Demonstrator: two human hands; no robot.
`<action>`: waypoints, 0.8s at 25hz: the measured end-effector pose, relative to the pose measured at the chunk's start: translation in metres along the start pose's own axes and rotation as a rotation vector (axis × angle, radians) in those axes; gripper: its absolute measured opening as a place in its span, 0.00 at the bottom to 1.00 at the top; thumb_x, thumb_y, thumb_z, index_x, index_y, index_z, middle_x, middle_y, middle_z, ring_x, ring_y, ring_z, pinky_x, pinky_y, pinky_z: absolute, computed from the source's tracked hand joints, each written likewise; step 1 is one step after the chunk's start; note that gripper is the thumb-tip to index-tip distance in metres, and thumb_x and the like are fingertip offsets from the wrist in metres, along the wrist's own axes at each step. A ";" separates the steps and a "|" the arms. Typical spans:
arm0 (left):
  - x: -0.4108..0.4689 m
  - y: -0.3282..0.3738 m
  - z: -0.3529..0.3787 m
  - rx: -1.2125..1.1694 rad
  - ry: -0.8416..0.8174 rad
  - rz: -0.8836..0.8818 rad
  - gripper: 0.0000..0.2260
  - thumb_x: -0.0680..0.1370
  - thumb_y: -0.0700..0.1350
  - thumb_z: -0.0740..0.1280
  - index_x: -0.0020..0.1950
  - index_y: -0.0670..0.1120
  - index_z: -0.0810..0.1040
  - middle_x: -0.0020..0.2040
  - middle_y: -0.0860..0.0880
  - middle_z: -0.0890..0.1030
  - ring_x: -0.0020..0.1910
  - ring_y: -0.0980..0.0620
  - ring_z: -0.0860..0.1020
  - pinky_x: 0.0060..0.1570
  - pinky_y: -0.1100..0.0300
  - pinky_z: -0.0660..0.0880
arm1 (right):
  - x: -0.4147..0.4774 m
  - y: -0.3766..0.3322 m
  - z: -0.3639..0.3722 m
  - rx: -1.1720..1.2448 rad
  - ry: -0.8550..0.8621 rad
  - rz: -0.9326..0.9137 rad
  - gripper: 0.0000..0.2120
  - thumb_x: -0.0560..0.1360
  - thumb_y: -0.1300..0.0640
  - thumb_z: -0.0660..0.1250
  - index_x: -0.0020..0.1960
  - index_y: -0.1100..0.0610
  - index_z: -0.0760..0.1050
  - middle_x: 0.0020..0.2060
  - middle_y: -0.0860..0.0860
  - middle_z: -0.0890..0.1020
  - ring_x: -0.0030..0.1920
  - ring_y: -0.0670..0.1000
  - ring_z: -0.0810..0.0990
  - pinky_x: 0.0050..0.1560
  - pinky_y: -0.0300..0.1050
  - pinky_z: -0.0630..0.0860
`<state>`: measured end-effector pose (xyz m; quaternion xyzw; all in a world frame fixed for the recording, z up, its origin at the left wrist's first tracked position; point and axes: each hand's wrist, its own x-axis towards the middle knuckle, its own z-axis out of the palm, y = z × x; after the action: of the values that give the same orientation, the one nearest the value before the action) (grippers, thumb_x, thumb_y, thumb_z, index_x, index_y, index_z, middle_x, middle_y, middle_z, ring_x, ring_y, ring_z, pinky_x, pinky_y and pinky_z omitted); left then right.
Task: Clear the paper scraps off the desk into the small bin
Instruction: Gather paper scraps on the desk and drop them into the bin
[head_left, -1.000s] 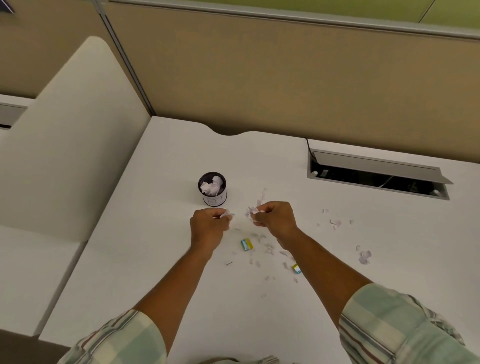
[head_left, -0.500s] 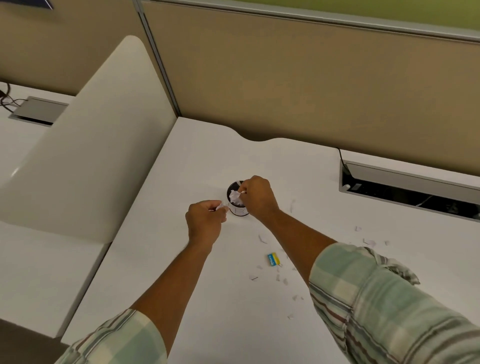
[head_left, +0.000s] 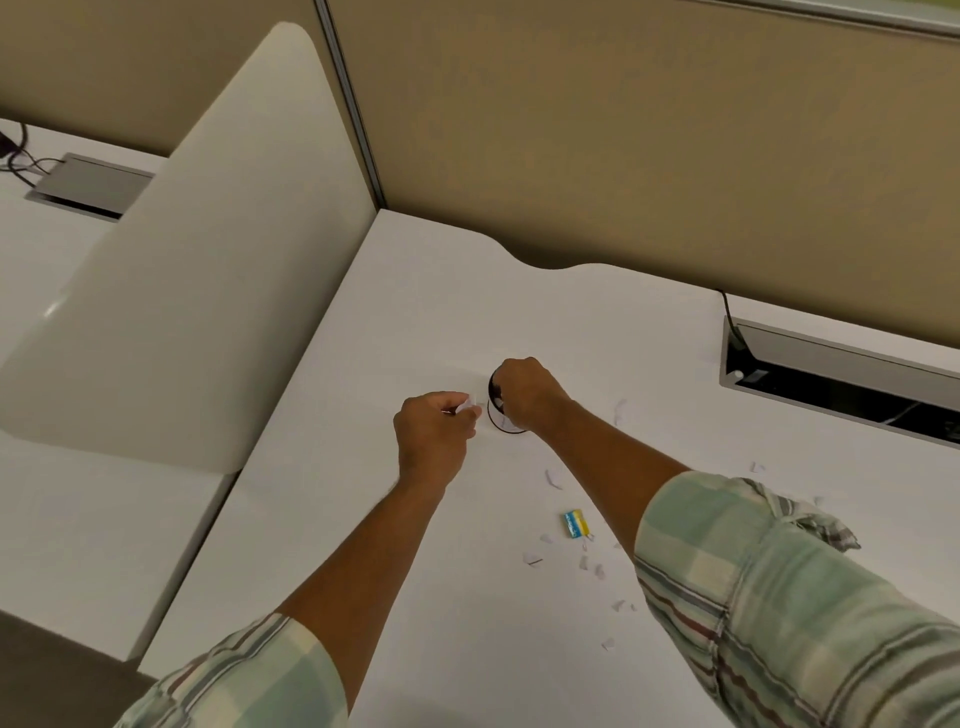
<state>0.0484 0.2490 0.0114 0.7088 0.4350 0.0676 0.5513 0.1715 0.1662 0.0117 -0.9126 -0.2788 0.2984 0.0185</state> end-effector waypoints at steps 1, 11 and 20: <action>0.001 0.001 0.001 -0.009 0.001 0.001 0.03 0.74 0.43 0.77 0.46 0.47 0.88 0.42 0.51 0.87 0.32 0.54 0.85 0.38 0.64 0.82 | -0.001 0.002 -0.003 0.002 0.006 -0.013 0.04 0.76 0.62 0.68 0.50 0.60 0.81 0.46 0.54 0.84 0.45 0.55 0.82 0.41 0.43 0.75; 0.010 0.029 0.021 0.089 -0.041 0.182 0.01 0.72 0.41 0.76 0.42 0.46 0.88 0.38 0.50 0.87 0.36 0.49 0.85 0.42 0.59 0.82 | -0.043 0.049 -0.018 0.471 0.376 0.081 0.13 0.76 0.69 0.69 0.56 0.58 0.84 0.55 0.54 0.85 0.54 0.54 0.84 0.53 0.39 0.77; 0.027 0.051 0.059 0.538 -0.249 0.312 0.08 0.67 0.41 0.80 0.44 0.42 0.86 0.44 0.44 0.86 0.44 0.45 0.83 0.46 0.55 0.82 | -0.102 0.113 0.040 0.818 0.414 0.251 0.12 0.76 0.69 0.64 0.48 0.58 0.84 0.44 0.52 0.85 0.46 0.55 0.86 0.52 0.54 0.84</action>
<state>0.1260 0.2244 0.0214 0.8899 0.2525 -0.0532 0.3762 0.1377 0.0126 0.0112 -0.8975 -0.0164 0.1954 0.3951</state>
